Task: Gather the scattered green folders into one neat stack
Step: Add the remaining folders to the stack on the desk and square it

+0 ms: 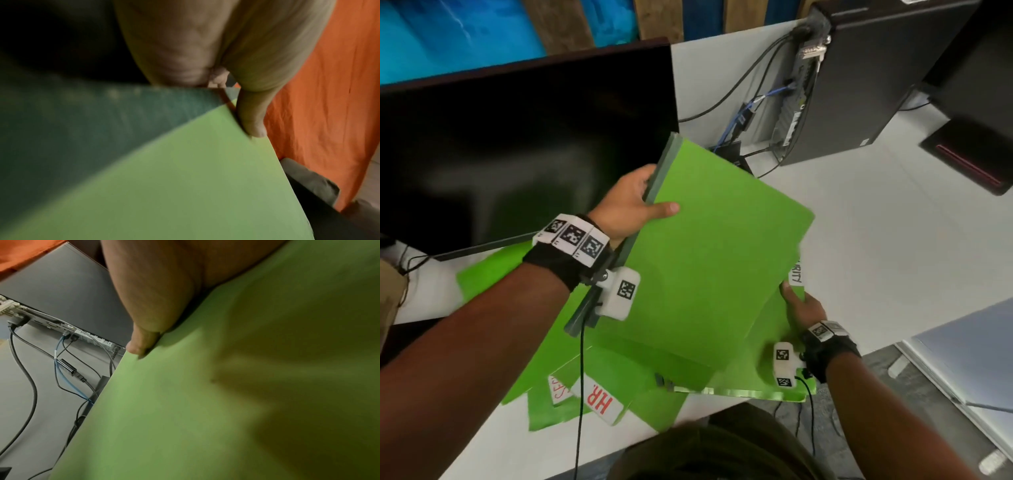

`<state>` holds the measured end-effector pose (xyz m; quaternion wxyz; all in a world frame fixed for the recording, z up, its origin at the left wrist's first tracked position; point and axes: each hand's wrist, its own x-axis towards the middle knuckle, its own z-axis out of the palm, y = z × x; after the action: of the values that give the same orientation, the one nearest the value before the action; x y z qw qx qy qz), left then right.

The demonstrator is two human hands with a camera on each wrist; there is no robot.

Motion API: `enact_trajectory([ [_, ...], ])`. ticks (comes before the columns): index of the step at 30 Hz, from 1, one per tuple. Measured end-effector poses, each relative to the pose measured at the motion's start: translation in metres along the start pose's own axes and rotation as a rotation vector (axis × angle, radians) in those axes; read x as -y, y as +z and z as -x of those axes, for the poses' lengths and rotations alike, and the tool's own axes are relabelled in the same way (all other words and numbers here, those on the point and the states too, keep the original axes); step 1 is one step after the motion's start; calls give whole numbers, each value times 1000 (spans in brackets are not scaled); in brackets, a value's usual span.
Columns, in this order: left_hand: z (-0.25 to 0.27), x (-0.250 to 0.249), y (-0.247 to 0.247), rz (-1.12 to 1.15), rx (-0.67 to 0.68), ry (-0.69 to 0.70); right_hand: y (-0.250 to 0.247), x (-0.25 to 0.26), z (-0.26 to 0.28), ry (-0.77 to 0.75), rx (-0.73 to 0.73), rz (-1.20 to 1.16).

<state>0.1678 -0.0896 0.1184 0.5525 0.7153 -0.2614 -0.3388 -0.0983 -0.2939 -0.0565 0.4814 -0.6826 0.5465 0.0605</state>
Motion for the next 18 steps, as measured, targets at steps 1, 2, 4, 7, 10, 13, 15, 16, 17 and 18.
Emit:
enact_trajectory([
  [1, -5, -3, 4, 30, -5, 29, -1, -1, -1, -1, 2, 7],
  [2, -9, -3, 9, 43, -15, 50, -1, -2, -2, -4, 9, 15],
  [4, -16, 6, 21, 30, -60, 60, -3, -1, -2, 0, 32, 15],
  [7, -19, 46, 40, -133, -146, -25, -3, -2, -4, 24, 31, 22],
  [10, -9, 96, 57, -266, -198, -179, -4, -5, -5, 31, 30, 8],
  [13, 9, 118, 80, -233, -302, -352, -5, 0, -5, 61, 36, 9],
  [15, 17, 123, 90, -252, -327, -400, -5, 3, -3, 72, 31, -2],
  [16, 18, 125, 93, -267, -328, -403, -4, 2, -5, 79, 29, -14],
  [17, 18, 127, 94, -287, -316, -400, -2, 3, -5, 75, 29, -28],
  [18, 16, 130, 92, -307, -281, -410, -1, 1, -6, 52, 29, -48],
])
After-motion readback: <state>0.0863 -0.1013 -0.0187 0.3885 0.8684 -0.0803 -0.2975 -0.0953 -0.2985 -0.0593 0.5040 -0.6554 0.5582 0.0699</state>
